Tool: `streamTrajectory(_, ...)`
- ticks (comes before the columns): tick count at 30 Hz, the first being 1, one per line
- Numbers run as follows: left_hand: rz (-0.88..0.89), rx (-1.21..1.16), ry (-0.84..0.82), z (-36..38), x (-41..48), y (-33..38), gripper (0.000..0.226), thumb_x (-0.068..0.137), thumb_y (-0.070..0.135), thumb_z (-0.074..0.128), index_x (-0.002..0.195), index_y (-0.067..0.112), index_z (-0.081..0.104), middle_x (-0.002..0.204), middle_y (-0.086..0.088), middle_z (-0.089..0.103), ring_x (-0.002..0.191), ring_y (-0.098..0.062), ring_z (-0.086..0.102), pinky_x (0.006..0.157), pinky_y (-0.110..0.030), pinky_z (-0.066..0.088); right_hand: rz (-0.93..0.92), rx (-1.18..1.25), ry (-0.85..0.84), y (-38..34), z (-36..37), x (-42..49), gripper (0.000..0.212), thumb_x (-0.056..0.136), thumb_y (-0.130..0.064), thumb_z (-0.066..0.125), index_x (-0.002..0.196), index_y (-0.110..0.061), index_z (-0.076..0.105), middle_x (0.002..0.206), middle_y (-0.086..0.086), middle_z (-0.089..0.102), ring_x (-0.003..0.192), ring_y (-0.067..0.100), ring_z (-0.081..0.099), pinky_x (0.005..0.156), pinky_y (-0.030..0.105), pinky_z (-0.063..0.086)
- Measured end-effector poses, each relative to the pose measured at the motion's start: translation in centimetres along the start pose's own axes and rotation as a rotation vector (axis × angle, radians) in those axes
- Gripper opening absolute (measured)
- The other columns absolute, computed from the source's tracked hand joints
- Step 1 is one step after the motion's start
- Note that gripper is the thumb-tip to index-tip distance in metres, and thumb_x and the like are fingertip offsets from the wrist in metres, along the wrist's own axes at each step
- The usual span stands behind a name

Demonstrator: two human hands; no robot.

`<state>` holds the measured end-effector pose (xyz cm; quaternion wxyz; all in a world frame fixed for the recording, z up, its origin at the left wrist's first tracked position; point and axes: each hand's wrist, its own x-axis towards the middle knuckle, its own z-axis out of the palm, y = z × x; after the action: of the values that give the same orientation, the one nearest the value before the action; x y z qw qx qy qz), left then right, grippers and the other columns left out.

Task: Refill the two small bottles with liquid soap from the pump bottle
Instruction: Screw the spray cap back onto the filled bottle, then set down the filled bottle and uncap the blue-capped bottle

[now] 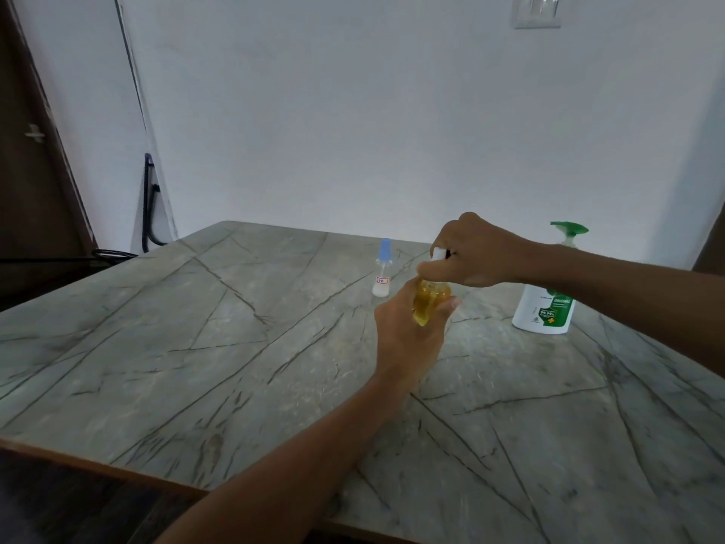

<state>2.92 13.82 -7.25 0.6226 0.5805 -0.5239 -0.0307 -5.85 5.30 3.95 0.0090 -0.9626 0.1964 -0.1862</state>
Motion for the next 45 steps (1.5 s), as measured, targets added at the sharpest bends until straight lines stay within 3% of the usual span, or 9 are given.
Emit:
streamTrajectory(4, 0.019, -0.046, 0.030, -0.4, 0.1, -0.1, 0.031, 0.082, 0.042, 0.068, 0.103, 0.019, 0.064, 0.078, 0.019, 0.060, 0.073, 0.008, 0.057, 0.061, -0.001, 0.040, 0.111, -0.050, 0.044, -0.6, 0.1, -0.4, 0.058, 0.086, -0.049, 0.063, 0.044, -0.014, 0.041, 0.040, -0.006, 0.036, 0.039, 0.011, 0.033, 0.046, 0.021, 0.026)
streamTrajectory(8, 0.002, -0.082, 0.013, -0.5, 0.1, -0.1, 0.030, 0.078, 0.040, 0.073, 0.101, 0.022, 0.064, 0.075, 0.015, 0.063, 0.073, 0.006, 0.059, 0.058, -0.005, 0.043, 0.295, 0.045, 0.128, -0.7, -0.1, -2.3, 0.060, 0.062, -0.074, 0.065, 0.073, -0.015, 0.064, 0.067, -0.006, 0.061, 0.061, 0.005, 0.055, 0.057, 0.019, 0.039)
streamTrajectory(12, -0.028, -0.090, 0.060, -0.4, 0.2, -0.8, 0.028, 0.075, 0.038, 0.077, 0.093, 0.019, 0.067, 0.073, 0.015, 0.064, 0.071, 0.004, 0.061, 0.054, -0.007, 0.043, 0.387, 0.163, 0.130, -0.8, 1.1, -3.8, 0.059, 0.055, -0.066, 0.079, 0.093, -0.023, 0.069, 0.085, -0.010, 0.068, 0.080, 0.002, 0.062, 0.068, 0.018, 0.049)
streamTrajectory(18, 0.020, -0.084, 0.034, -0.2, 0.1, -0.7, 0.029, 0.075, 0.030, 0.078, 0.099, 0.020, 0.066, 0.075, 0.021, 0.062, 0.075, 0.008, 0.061, 0.060, -0.005, 0.045, 0.447, 0.301, 0.190, -1.0, 3.4, -4.9, 0.040, 0.061, -0.053, 0.084, 0.082, -0.022, 0.070, 0.078, -0.007, 0.068, 0.073, 0.007, 0.063, 0.059, 0.018, 0.045)
streamTrajectory(21, 0.005, -0.107, 0.006, 0.0, 0.1, -0.7, 0.031, 0.075, 0.029, 0.078, 0.102, 0.020, 0.066, 0.077, 0.021, 0.062, 0.075, 0.010, 0.061, 0.061, -0.004, 0.044, 0.473, 0.337, 0.266, -0.8, 4.5, -5.1, 0.035, 0.063, -0.051, 0.083, 0.078, -0.022, 0.071, 0.070, -0.010, 0.066, 0.064, 0.002, 0.059, 0.050, 0.009, 0.038)
streamTrajectory(24, -0.033, -0.125, -0.032, 0.1, 0.1, -1.1, 0.046, 0.071, 0.033, 0.081, 0.112, 0.021, 0.063, 0.094, 0.019, 0.066, 0.083, 0.011, 0.060, 0.070, -0.003, 0.045, 0.512, 0.330, 0.332, -0.2, 5.2, -5.0, 0.032, 0.064, -0.047, 0.084, 0.077, -0.020, 0.070, 0.069, -0.010, 0.065, 0.063, 0.001, 0.058, 0.049, 0.008, 0.039)
streamTrajectory(27, -0.111, -0.097, -0.041, 0.3, 0.2, -1.8, 0.061, 0.072, 0.039, 0.079, 0.125, 0.018, 0.058, 0.115, 0.009, 0.064, 0.099, 0.002, 0.060, 0.082, -0.008, 0.046, 0.582, 0.300, 0.390, 1.6, 5.9, -4.5, 0.037, 0.065, -0.045, 0.084, 0.086, -0.017, 0.072, 0.077, -0.006, 0.068, 0.071, 0.003, 0.061, 0.062, 0.017, 0.048)
streamTrajectory(33, -0.097, -0.038, -0.015, 0.8, 0.5, -2.6, 0.036, 0.087, 0.024, 0.066, 0.122, 0.015, 0.059, 0.115, 0.002, 0.066, 0.098, -0.001, 0.062, 0.079, -0.008, 0.048, 0.695, 0.242, 0.400, 6.5, 6.5, -2.8, 0.047, 0.065, -0.045, 0.083, 0.090, -0.007, 0.073, 0.085, 0.005, 0.071, 0.081, 0.019, 0.064, 0.081, 0.040, 0.053)
streamTrajectory(45, -0.062, -0.016, -0.014, 1.3, 1.0, -3.2, 0.029, 0.088, 0.021, 0.065, 0.117, 0.019, 0.060, 0.110, 0.007, 0.065, 0.095, 0.001, 0.061, 0.077, -0.009, 0.050, 0.762, 0.224, 0.325, 10.9, 8.6, -0.6, 0.044, 0.065, -0.048, 0.081, 0.083, -0.009, 0.072, 0.080, 0.005, 0.069, 0.079, 0.019, 0.062, 0.073, 0.034, 0.049)
